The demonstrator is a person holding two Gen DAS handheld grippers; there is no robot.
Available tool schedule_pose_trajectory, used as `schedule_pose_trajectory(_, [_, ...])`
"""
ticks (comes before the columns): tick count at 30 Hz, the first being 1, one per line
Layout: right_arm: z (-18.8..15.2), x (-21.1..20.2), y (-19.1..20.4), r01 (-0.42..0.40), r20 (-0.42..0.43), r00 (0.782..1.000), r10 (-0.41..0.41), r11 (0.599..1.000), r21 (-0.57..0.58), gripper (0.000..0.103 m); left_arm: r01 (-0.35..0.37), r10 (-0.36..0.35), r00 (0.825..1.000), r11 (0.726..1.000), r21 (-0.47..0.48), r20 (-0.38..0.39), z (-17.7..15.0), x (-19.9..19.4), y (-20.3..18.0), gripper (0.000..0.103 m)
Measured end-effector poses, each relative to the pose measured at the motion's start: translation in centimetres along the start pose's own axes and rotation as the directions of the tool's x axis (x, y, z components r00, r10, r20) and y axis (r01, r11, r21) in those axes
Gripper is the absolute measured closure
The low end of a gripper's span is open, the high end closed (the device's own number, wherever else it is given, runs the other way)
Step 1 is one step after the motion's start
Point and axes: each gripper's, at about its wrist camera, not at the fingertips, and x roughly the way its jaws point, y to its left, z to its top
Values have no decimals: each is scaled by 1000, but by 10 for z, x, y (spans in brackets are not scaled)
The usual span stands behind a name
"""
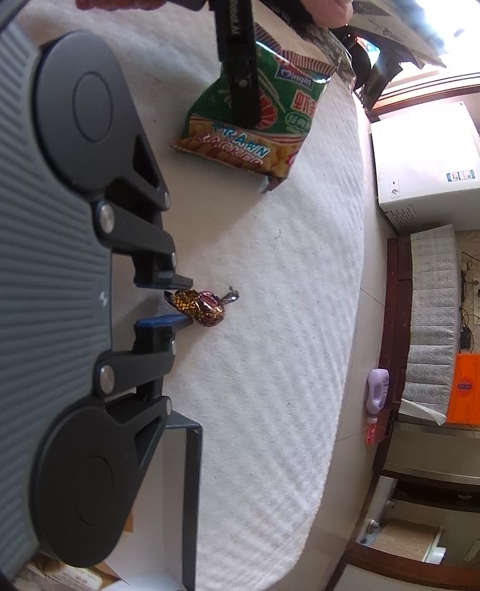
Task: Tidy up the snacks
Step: 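Grasp the green shrimp-chip bag with the left tool while the right tool grasps the wrapped chocolate, then lift the chip bag and chocolate and carry both over the grey box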
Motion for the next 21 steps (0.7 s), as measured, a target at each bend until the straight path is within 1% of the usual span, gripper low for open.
schedule_pose_trajectory(1, [1, -1, 1, 10, 16, 1000, -10, 1000, 3, 57, -13, 13, 1000, 1000, 22, 4, 0, 0, -5, 38])
schedule_pose_trajectory(2, [2, -1, 1, 18, 32, 999, -19, 1000, 5, 52, -20, 19, 1000, 999, 42, 13, -1, 0, -8, 40])
schedule_pose_trajectory(3, [3, 0, 2, 24, 39, 999, -25, 1000, 5, 52, -20, 19, 1000, 999, 44, 19, -2, 0, -9, 42])
schedule_pose_trajectory(6, [-2, 15, 4, 45, 8, 999, -45, 999, -11, 53, -6, 6, 1000, 1000, 24, 17, -2, 0, -10, 45])
schedule_pose_trajectory(7, [-4, 17, 5, 60, 17, 998, -59, 998, -33, 50, -6, 5, 1000, 1000, 29, 18, -3, -1, -11, 45])
schedule_pose_trajectory(9, [-4, 17, 2, 56, 29, 998, -55, 998, -22, 54, -4, 3, 1000, 999, 31, 24, -4, -1, -12, 47])
schedule_pose_trajectory(10, [-4, 15, 1, 64, 35, 997, -63, 998, -16, 70, -3, 2, 1000, 1000, 30, 28, -4, -2, -13, 47])
schedule_pose_trajectory(11, [-2, 14, -2, 48, 30, 998, -48, 999, -2, 78, -3, 2, 999, 1000, 30, 33, -6, -4, -14, 49])
schedule_pose_trajectory(12, [-3, 13, -4, 33, 28, 999, -34, 999, 13, 77, -6, 4, 999, 999, 33, 41, -6, -6, -15, 49])
schedule_pose_trajectory(16, [-6, 8, 5, 38, 16, 999, -37, 999, -31, 77, -8, 5, 998, 999, 38, 62, -4, -15, -16, 49])
schedule_pose_trajectory(21, [-6, -17, 10, -18, 42, 999, 19, 1000, -15, 77, -11, 5, 996, 998, 62, 94, -4, -35, -22, 49])
